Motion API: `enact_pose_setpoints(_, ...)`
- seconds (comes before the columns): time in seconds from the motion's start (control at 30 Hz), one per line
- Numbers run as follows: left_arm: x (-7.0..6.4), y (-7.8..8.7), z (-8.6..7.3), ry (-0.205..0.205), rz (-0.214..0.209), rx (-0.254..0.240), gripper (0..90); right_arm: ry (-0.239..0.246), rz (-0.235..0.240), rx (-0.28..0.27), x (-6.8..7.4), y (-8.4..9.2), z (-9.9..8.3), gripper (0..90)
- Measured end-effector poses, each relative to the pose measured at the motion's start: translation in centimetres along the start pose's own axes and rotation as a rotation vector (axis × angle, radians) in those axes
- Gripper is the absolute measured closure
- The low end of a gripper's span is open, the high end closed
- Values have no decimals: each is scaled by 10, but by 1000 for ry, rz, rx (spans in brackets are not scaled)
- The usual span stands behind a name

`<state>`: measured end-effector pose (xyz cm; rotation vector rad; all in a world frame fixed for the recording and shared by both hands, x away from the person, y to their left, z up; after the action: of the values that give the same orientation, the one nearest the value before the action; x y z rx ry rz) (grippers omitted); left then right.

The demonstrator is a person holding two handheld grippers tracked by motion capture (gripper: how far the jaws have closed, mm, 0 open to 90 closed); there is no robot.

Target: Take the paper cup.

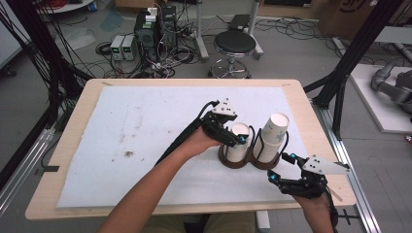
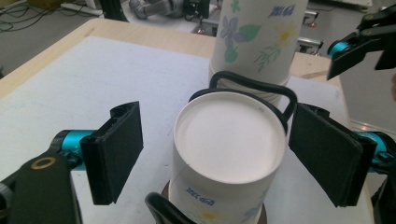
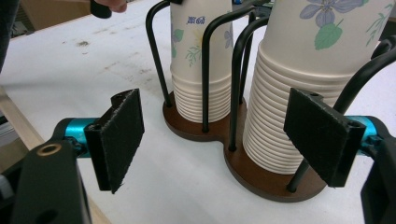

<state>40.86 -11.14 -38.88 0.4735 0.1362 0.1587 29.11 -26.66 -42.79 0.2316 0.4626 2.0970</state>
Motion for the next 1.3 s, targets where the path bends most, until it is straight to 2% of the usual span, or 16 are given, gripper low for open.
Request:
enact_pose_setpoints(0.1,3,-7,-5,1,17,33,203,1,2,2,0,-1,-1,206)
enact_pose_setpoints(0.2,3,-8,-6,7,17,34,233,-1,0,3,0,-1,-1,206)
enact_pose_setpoints(0.4,-1,-9,-6,-17,-14,45,342,0,0,2,0,0,-1,206)
enact_pose_setpoints(0.67,0,-6,-5,-15,-24,44,353,0,2,2,1,-1,-1,206)
enact_pose_setpoints(0.83,0,-4,-1,-11,-28,27,355,1,3,7,1,-2,-2,206)
enact_pose_setpoints(1.03,-1,1,7,-9,-24,-11,358,2,4,9,1,-2,-2,206)
enact_pose_setpoints(1.1,-2,4,12,-8,-25,-27,363,2,4,8,1,-2,-2,206)
enact_pose_setpoints(1.17,-3,8,18,-15,-27,-10,364,2,5,8,2,-2,-2,206)
enact_pose_setpoints(1.27,-5,16,33,-10,-33,-48,371,1,10,10,3,-3,-2,206)
enact_pose_setpoints(1.3,-5,16,33,-10,-33,-48,372,1,10,10,3,-3,-2,206)
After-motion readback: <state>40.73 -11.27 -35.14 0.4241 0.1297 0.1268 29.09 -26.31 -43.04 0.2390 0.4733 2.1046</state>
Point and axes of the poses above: each handheld gripper's, and its own axes: y roughly backward along the jaws, z roughly out of its top, x roughly to its left, the point moved 9 cm from there along -y, roughly forward along the jaws, and after that the axes turned 10 degrees about -z, right-handed, at the moved point
